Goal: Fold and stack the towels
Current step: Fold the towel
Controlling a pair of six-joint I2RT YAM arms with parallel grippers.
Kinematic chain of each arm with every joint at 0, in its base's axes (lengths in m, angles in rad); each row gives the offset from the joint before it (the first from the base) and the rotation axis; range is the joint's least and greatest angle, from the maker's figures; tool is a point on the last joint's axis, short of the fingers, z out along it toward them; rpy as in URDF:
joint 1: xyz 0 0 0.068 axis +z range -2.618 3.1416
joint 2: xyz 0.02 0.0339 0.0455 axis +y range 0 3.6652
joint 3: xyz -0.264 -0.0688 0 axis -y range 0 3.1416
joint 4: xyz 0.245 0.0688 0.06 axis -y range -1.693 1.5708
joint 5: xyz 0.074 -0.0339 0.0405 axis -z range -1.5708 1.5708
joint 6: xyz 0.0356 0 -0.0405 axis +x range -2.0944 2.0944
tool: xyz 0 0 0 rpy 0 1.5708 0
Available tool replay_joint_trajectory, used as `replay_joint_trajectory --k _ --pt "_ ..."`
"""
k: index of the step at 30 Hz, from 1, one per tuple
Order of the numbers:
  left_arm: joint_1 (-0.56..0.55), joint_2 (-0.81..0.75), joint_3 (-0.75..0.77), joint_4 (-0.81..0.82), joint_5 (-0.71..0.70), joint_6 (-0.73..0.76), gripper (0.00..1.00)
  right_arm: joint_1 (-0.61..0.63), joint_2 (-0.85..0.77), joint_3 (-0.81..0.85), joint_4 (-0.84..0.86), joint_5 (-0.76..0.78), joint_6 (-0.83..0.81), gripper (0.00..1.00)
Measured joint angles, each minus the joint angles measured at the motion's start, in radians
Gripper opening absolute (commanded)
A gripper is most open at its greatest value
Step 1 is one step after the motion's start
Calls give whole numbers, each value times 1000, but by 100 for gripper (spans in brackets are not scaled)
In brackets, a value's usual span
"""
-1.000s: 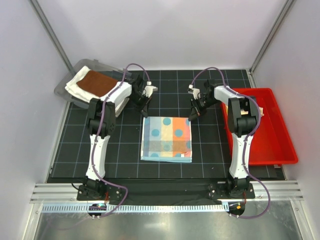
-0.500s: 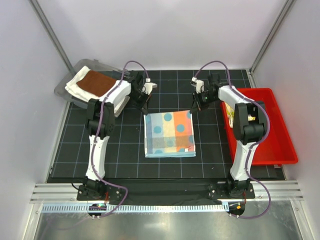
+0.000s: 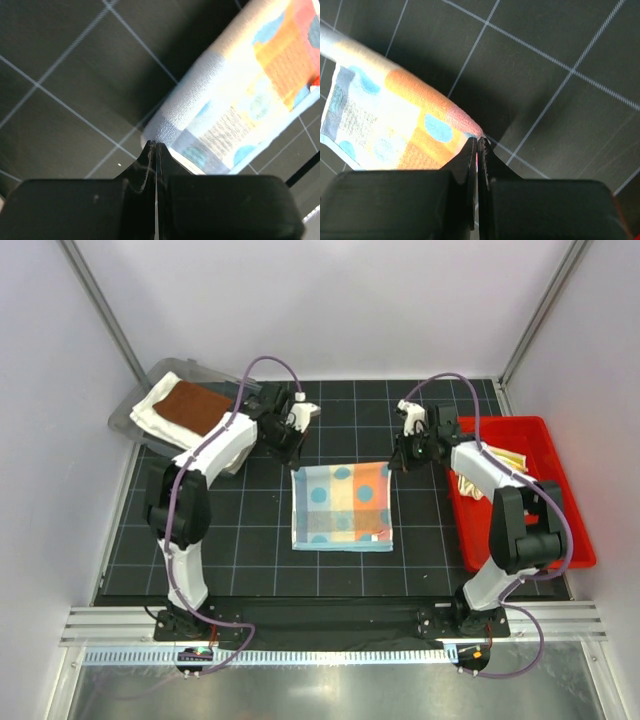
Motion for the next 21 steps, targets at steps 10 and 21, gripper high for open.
replay_joint_trajectory --k 10,21 --pt "-72 -207 -267 99 -67 -47 0 50 -277 -328 227 84 128 1" --pt "-151 -338 -441 137 -150 -124 0 181 -549 -509 265 282 239 1"
